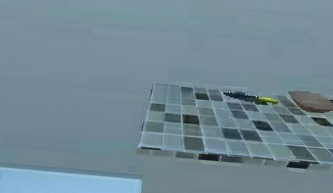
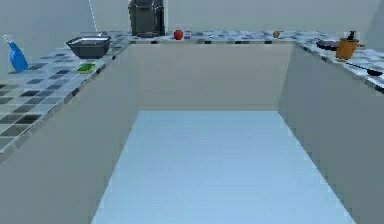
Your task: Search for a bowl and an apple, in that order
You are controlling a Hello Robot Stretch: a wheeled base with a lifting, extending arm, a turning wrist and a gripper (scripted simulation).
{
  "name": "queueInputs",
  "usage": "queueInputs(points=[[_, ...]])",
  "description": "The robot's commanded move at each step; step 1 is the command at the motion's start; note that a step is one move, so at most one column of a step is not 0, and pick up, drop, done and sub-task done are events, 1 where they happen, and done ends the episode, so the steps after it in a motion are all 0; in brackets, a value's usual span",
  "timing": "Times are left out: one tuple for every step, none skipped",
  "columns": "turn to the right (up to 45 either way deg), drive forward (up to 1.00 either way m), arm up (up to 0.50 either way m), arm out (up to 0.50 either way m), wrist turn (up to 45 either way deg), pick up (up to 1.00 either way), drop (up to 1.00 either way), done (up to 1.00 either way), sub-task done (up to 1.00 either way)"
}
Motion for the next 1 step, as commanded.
queueInputs(points=[[45.0,0.0,0.0,0.0,0.0,0.0,0.0,0.0,0.0]])
